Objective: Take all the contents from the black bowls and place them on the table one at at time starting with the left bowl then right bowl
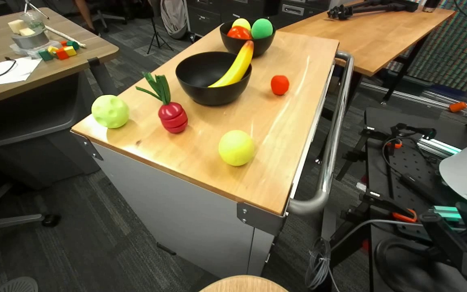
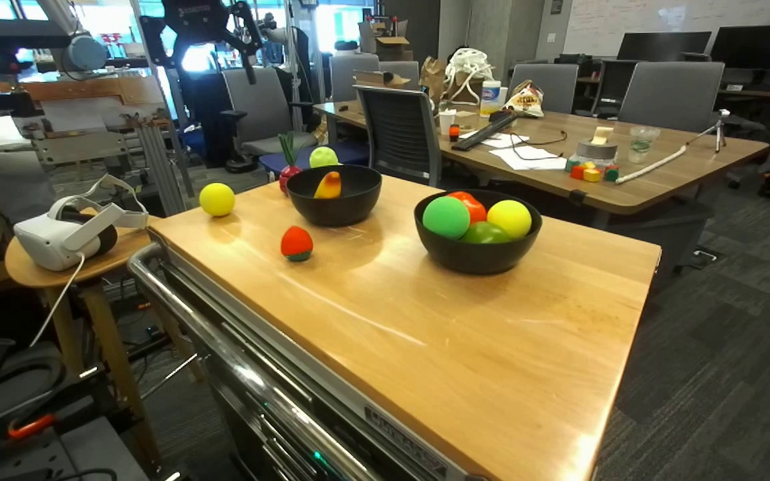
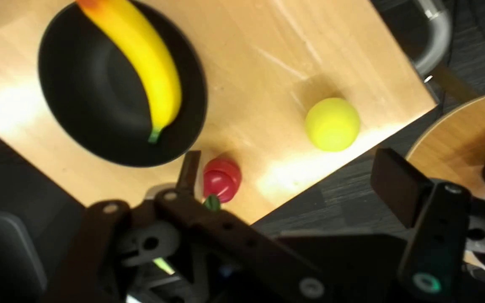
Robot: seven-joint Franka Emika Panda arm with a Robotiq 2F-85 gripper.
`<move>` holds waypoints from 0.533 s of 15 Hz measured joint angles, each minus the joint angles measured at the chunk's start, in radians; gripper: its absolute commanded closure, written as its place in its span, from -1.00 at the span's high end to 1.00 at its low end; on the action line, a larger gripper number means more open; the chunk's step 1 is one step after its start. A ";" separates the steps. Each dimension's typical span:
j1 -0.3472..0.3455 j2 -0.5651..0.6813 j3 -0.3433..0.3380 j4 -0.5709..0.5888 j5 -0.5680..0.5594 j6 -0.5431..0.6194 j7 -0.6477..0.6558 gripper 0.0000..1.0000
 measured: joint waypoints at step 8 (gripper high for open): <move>-0.099 0.003 -0.095 -0.036 -0.102 0.214 0.008 1.00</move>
